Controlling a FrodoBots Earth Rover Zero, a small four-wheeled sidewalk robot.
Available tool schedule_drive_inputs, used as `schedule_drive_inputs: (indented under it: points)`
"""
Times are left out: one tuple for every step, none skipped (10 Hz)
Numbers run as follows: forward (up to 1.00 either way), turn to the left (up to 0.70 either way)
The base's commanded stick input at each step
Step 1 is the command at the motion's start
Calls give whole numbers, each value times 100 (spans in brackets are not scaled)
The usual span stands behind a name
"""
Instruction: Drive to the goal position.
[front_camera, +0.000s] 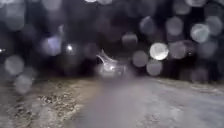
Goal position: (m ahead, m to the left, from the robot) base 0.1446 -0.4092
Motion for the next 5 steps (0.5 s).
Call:
schedule_drive_inputs:
  points:
    - [0, -45]
    - [0, -45]
    - [0, -45]
    - [0, -45]
    - [0, -45]
